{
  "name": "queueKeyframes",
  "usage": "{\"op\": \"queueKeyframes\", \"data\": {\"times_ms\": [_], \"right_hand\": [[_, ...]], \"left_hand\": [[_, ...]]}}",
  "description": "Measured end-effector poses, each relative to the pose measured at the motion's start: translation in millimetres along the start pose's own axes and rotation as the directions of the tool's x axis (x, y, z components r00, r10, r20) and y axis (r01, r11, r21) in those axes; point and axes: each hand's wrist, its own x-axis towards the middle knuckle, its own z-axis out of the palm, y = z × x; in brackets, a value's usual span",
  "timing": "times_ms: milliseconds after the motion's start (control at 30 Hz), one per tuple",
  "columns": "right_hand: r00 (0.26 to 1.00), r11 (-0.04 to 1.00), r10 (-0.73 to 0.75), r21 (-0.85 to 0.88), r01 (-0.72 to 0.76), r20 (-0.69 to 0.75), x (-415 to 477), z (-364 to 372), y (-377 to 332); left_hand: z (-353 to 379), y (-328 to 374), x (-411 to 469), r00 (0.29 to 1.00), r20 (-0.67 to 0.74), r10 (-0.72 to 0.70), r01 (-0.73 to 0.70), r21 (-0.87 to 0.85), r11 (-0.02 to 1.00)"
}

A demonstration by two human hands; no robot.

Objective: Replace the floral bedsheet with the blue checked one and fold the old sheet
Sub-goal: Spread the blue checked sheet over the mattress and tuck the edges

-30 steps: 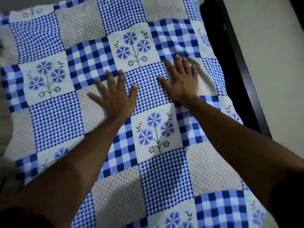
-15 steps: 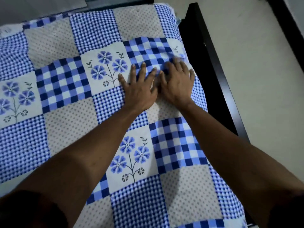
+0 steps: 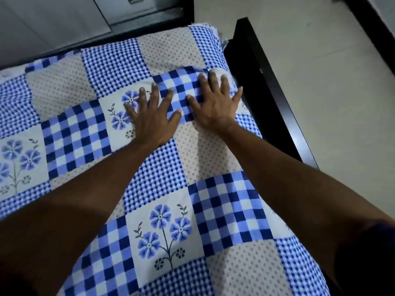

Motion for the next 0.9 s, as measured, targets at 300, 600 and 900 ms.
{"op": "queueKeyframes", "data": {"times_ms": [300,600,900], "right_hand": [[0.965,0.976,-0.215,-0.006,0.216,-0.153,27,9,-30],[0.996,1.000,0.005,0.010,-0.004,-0.084,72,-1,-16],[0.967,0.988,0.130,0.112,-0.107,-0.219,71,11,-16]], "left_hand": [[-3,7,54,0.978,-0.114,0.172,-0.161,0.095,0.982],[-11,10,97,0.930,-0.226,0.289,-0.281,0.068,0.957],[-15,23,160,0.928,-0.076,0.365,-0.354,0.121,0.927]]}}
